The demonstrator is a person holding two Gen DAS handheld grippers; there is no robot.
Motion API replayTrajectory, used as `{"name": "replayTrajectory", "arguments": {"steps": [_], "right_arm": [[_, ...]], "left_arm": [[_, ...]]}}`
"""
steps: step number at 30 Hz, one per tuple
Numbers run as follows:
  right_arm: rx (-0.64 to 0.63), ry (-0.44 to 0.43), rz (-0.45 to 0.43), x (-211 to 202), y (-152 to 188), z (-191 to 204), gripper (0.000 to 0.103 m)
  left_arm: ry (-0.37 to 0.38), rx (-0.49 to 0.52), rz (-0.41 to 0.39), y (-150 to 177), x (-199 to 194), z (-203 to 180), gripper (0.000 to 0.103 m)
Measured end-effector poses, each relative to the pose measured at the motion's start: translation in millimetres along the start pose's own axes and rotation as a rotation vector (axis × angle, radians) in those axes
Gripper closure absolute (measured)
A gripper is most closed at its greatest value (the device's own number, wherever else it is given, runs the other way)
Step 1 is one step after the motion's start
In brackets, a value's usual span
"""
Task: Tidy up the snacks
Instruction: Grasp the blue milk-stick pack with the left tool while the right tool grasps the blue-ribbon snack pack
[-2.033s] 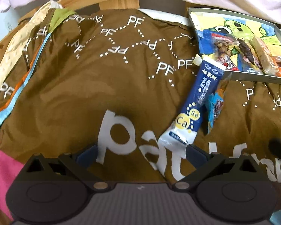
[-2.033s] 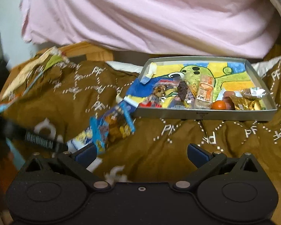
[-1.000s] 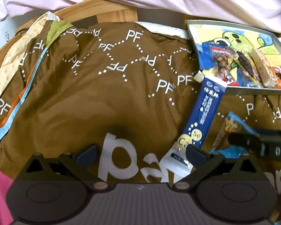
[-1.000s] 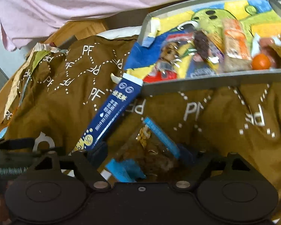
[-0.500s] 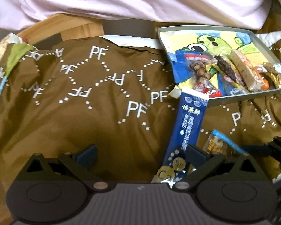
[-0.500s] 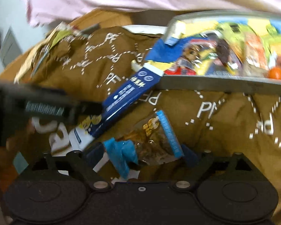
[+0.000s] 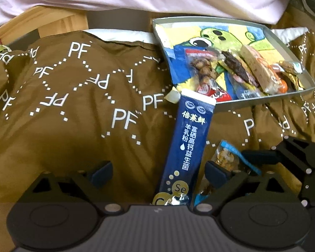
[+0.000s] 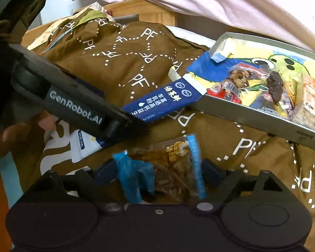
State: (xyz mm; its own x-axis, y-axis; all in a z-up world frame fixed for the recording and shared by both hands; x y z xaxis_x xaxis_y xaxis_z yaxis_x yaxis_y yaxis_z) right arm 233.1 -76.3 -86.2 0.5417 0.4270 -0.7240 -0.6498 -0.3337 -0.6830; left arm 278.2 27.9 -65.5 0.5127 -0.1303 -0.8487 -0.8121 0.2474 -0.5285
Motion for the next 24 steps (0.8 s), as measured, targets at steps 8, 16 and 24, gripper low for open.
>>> {"name": "replayTrajectory", "arguments": {"steps": [8, 16, 24], "right_arm": [[-0.037, 0.022, 0.007, -3, 2, 8, 0.033], [-0.036, 0.056, -0.003, -14, 6, 11, 0.051], [-0.023, 0.101, -0.023, -41, 18, 11, 0.053]], "left_arm": [[0.019, 0.008, 0.012, 2, 0, 0, 0.025], [0.028, 0.040, 0.002, 4, -6, -12, 0.060], [0.036, 0.032, 0.014, 11, -13, -21, 0.066]]}}
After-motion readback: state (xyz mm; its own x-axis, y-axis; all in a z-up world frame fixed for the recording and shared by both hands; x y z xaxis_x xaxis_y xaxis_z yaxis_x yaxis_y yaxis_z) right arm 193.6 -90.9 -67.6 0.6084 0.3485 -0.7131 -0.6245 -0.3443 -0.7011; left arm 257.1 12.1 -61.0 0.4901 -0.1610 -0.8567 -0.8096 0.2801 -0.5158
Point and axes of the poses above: each gripper's, at about its wrist camera, not at the fingertips, and x roughly the way its jaws point, z to its left, y to its underside, the point moved 1 cm from there along x, roughly the way its jaws point, and after that the axes turned 3 degrees about z, right-handed, at the moved point
